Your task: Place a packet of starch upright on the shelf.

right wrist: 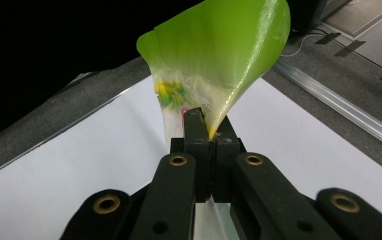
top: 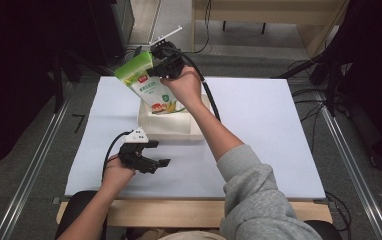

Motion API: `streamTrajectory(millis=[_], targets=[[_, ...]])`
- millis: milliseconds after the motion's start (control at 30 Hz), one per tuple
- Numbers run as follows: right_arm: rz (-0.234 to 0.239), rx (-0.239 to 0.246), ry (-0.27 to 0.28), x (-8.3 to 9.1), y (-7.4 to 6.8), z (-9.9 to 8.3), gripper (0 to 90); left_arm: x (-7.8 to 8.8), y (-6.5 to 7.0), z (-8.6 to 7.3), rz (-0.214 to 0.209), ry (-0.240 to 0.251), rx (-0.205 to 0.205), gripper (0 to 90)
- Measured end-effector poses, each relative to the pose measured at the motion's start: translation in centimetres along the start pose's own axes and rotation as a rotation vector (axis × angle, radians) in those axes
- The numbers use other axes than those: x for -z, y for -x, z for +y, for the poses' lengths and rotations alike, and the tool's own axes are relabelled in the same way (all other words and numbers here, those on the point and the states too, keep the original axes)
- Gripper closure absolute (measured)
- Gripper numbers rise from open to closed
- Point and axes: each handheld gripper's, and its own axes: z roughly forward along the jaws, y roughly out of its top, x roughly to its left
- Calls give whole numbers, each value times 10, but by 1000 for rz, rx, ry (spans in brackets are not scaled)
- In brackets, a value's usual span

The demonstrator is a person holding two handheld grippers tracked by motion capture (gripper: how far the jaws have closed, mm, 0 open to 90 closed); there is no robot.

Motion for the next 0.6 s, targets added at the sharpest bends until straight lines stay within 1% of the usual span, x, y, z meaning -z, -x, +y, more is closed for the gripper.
streamTrajectory(millis=[133, 200, 267, 333, 433, 467, 533, 600], targets=[[-1, 3, -4, -18, 0, -7, 900, 0, 0, 0, -4, 1, -3, 167], [-2, -5, 3, -23, 3, -11, 900, 0, 0, 0, -3, 0, -4, 167], [10, -24, 11, -26, 7, -17, 900, 0, 0, 0, -4, -3, -7, 167], [3, -32, 4, -28, 13, -23, 900, 0, 0, 0, -1, -6, -4, 167], [-20, -32, -12, -32, 19, -33, 900, 0, 1, 1, 0, -13, -8, 167], [-17, -31, -5, -32, 22, -37, 900, 0, 1, 1, 0, -16, -10, 167], [-6, -64, 12, -31, 30, -43, 900, -1, 1, 1, 1, -14, -6, 167], [-4, -78, 9, -29, 37, -48, 898, -1, 1, 0, 1, -11, -4, 167]])
